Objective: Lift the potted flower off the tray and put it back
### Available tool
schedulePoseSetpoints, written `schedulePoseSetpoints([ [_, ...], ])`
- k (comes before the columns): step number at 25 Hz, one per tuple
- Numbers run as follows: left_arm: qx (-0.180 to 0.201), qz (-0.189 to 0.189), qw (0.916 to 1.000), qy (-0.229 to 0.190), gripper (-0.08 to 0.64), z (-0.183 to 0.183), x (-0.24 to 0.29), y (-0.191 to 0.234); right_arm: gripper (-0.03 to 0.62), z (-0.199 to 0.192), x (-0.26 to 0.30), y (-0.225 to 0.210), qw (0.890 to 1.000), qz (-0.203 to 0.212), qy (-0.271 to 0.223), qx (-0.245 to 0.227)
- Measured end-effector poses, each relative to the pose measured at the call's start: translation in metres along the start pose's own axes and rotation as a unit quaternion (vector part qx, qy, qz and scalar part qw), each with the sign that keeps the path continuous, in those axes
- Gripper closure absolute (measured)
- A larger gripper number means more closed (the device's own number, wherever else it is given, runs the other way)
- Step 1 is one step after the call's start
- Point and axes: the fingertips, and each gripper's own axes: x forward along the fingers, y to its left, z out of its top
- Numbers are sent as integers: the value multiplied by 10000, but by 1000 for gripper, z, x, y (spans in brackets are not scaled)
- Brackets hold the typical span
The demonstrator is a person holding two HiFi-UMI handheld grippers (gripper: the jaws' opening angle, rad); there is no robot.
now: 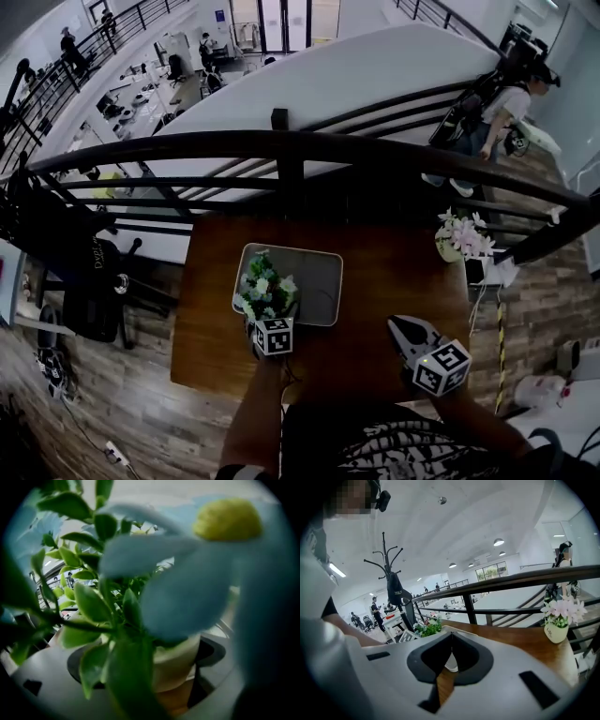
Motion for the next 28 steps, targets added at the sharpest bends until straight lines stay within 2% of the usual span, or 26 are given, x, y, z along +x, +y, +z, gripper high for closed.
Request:
schedulePoseSetpoints([
  [3,-4,83,9999,-85,61,6,9,-1,594,-1,-9,-10,10000,-64,-18,5],
  [6,-64,41,9999,-115,10,14,18,-4,594,-5,-18,-21,9999,-143,-37,44],
  [11,-145,60,9998,-79,-8,11,9,-8,594,-8,-29,-28,9997,-192,-46,142],
  [17,-268,204,9985,-427,-6,10,-21,-9,594,-7,-26,-18,9999,16,-99,116],
  [23,-508,391,9969,-464,-5,-6,-54,-11,594,-9,-21,-9,9994,329,-100,68],
  [28,-960,-46,9941,-498,-2,-14,-93,-30,594,-11,-16,5,9978,652,-87,-10],
])
